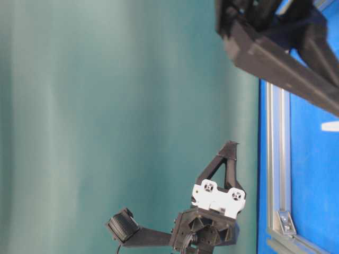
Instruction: Insert the wire through the string loop located in the center.
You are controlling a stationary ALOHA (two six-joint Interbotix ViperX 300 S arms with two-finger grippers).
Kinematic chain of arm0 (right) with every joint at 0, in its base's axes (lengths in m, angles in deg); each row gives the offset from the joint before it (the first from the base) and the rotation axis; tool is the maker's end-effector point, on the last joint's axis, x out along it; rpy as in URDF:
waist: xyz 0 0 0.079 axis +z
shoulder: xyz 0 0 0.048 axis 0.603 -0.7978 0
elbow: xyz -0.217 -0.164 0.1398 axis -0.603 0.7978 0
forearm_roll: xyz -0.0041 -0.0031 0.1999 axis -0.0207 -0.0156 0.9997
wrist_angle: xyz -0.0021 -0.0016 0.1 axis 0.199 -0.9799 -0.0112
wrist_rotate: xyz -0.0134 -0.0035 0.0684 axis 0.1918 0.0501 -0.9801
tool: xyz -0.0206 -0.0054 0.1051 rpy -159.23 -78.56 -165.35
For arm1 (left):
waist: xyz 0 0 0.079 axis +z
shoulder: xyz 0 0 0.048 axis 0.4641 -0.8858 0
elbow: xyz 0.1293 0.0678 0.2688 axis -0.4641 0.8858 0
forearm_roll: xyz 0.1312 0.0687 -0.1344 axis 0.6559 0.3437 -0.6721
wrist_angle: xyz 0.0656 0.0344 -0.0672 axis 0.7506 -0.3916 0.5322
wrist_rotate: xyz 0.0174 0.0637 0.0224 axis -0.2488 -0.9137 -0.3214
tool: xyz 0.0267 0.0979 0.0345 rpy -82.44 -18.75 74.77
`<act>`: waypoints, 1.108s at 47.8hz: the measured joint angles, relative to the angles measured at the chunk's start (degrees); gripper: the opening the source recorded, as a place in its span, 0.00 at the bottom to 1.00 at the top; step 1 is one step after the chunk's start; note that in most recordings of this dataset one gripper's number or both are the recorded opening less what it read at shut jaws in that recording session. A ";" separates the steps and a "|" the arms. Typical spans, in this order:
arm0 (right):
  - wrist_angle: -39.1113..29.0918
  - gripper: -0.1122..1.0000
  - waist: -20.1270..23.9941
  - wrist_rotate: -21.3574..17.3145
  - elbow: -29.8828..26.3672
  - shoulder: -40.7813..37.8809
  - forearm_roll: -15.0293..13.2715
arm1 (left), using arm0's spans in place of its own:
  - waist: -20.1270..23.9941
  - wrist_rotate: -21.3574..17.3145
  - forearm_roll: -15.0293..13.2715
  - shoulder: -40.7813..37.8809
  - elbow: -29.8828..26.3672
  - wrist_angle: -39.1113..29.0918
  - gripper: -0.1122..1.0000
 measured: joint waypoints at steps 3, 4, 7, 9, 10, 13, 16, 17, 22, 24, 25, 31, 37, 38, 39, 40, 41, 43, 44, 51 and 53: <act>-0.26 0.82 0.00 0.09 -0.79 -1.67 0.44 | 0.00 -0.09 0.00 0.00 0.00 0.00 0.10; -0.35 0.82 0.09 0.00 -1.05 -2.29 0.62 | 0.00 -0.09 0.00 0.00 0.00 -0.09 0.10; -0.53 0.82 0.18 0.00 -1.76 -3.87 1.23 | 0.09 -0.09 0.00 0.00 0.00 -0.09 0.10; -0.70 0.82 0.18 0.00 -2.11 -4.92 1.85 | 0.00 -0.09 0.00 0.00 0.00 0.00 0.10; -0.70 0.82 0.18 0.00 -2.29 -5.45 2.11 | 0.00 -0.09 0.00 0.00 0.00 -0.09 0.10; -0.88 0.82 0.18 0.00 -2.90 -6.94 3.16 | 0.00 -0.09 0.00 0.00 0.00 -0.09 0.10; -0.88 0.82 0.26 0.00 -3.43 -8.26 3.96 | 0.00 -0.09 0.00 0.00 0.00 -0.09 0.10; -0.88 0.82 0.26 0.00 -3.60 -8.61 4.13 | 0.00 -0.09 0.00 0.00 0.00 -0.09 0.10; -0.97 0.82 0.26 0.00 -4.39 -10.37 4.92 | 0.00 -0.09 0.00 0.00 0.00 -0.09 0.10; -0.97 0.82 0.26 0.00 -4.66 -11.16 5.19 | 0.00 -0.09 0.00 0.00 0.00 -0.09 0.10; -0.88 0.82 0.26 0.00 -4.83 -11.34 5.45 | 0.00 -0.09 0.00 0.00 0.00 -0.09 0.10; -0.97 0.81 0.26 0.00 -5.19 -12.30 6.33 | 0.00 -0.09 -0.09 0.00 0.00 0.00 0.10; -1.05 0.80 0.26 -0.09 -5.27 -12.39 6.59 | 0.09 -0.09 0.00 0.00 0.00 -0.09 0.10; -1.23 0.79 0.26 -0.18 -5.27 -12.39 6.59 | 0.00 0.00 -0.09 0.00 0.00 0.00 0.10; -1.23 0.79 0.26 -0.18 -5.27 -12.39 6.59 | 0.00 -0.09 0.00 0.00 0.00 0.00 0.10; -1.23 0.79 0.26 -0.26 -5.27 -12.39 6.59 | 0.09 -0.09 0.00 0.00 0.00 -0.09 0.10; -1.32 0.78 0.26 -0.18 -5.27 -12.39 6.59 | 0.00 0.00 0.00 0.00 0.00 -0.09 0.10; -1.32 0.76 0.26 -0.18 -5.27 -12.39 6.59 | 0.00 -0.09 0.00 0.00 0.00 0.00 0.10; -1.32 0.74 0.26 -0.18 -5.27 -12.39 6.59 | 0.00 -0.09 0.00 0.00 0.00 -0.09 0.10; -1.41 0.48 0.26 0.09 -5.27 -12.39 6.59 | 0.00 -0.09 0.00 0.00 0.00 -0.09 0.10; -1.41 0.37 0.26 0.18 -5.27 -12.39 6.59 | 0.00 -0.09 -0.09 0.00 0.00 -0.09 0.10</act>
